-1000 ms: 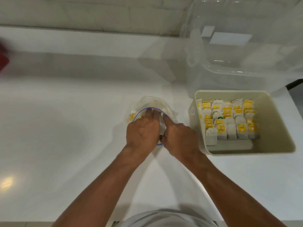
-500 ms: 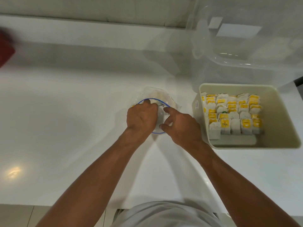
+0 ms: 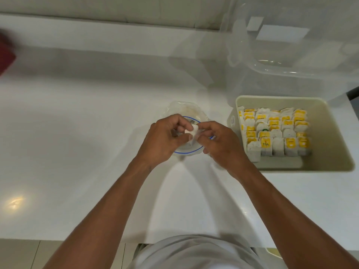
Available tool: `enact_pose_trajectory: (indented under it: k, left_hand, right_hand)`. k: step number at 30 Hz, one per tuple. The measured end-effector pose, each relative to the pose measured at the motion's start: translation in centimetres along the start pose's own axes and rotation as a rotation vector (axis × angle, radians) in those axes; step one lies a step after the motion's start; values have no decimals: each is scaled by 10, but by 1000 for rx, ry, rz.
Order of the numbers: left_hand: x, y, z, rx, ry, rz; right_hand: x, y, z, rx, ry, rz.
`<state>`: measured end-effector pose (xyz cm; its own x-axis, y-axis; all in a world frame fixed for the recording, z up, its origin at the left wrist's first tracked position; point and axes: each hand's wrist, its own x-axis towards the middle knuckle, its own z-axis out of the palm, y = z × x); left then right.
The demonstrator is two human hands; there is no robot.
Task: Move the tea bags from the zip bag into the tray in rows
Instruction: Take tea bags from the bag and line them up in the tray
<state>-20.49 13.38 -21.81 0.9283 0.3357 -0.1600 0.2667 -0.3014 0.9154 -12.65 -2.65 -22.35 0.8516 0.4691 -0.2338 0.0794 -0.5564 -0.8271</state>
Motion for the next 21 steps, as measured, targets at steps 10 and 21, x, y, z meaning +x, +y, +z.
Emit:
enact_pose_trajectory:
  k: [10,21]
  left_hand:
    - [9,4,-3,397,-37,72]
    - [44,-9,56,1042,105,201]
  right_hand:
    - [-4,-6,-10,-38,46,-20]
    - [-11,-22,-26,-58,211,18]
